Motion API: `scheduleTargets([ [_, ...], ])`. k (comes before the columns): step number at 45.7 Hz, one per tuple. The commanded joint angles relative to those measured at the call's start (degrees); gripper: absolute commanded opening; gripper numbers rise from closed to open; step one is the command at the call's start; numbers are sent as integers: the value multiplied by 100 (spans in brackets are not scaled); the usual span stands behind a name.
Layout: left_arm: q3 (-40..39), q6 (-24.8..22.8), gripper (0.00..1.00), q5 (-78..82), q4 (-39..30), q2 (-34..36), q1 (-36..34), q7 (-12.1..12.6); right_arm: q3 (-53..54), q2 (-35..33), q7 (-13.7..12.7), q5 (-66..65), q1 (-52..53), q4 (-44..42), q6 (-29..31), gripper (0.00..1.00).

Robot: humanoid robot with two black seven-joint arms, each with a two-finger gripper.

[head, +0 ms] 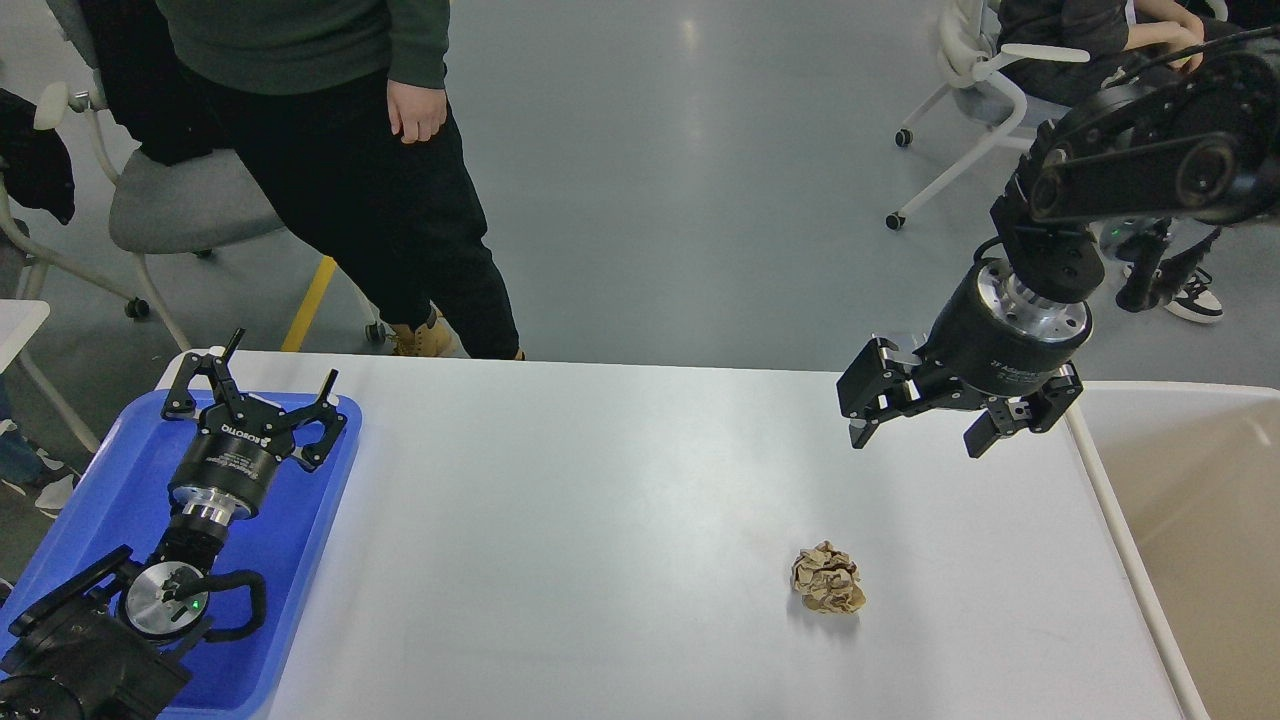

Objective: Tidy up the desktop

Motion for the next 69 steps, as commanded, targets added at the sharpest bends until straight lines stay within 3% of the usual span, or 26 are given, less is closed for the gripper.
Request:
scheduleTargets([
  [1, 0, 0, 99, 0, 0, 0, 1, -1, 0, 1, 0, 24, -12, -80, -4, 100],
  [28, 0, 0, 99, 0, 0, 0, -8, -1, -88, -245, 0, -55, -38, -300, -13, 100],
  [35, 0, 0, 99, 0, 0, 0, -8, 8, -70, 9, 0, -99, -82, -344, -48, 100],
  [42, 0, 0, 99, 0, 0, 0, 0, -1, -70, 388, 0, -99, -240, -493, -478, 100],
  [51, 9, 0, 99, 0, 0, 0, 0, -1, 53, 871, 0, -81, -767, -1002, -531, 100],
  [69, 0, 0, 99, 0, 0, 0, -8, -1, 228, 898, 17, -72, -1813, -2102, -874, 100],
])
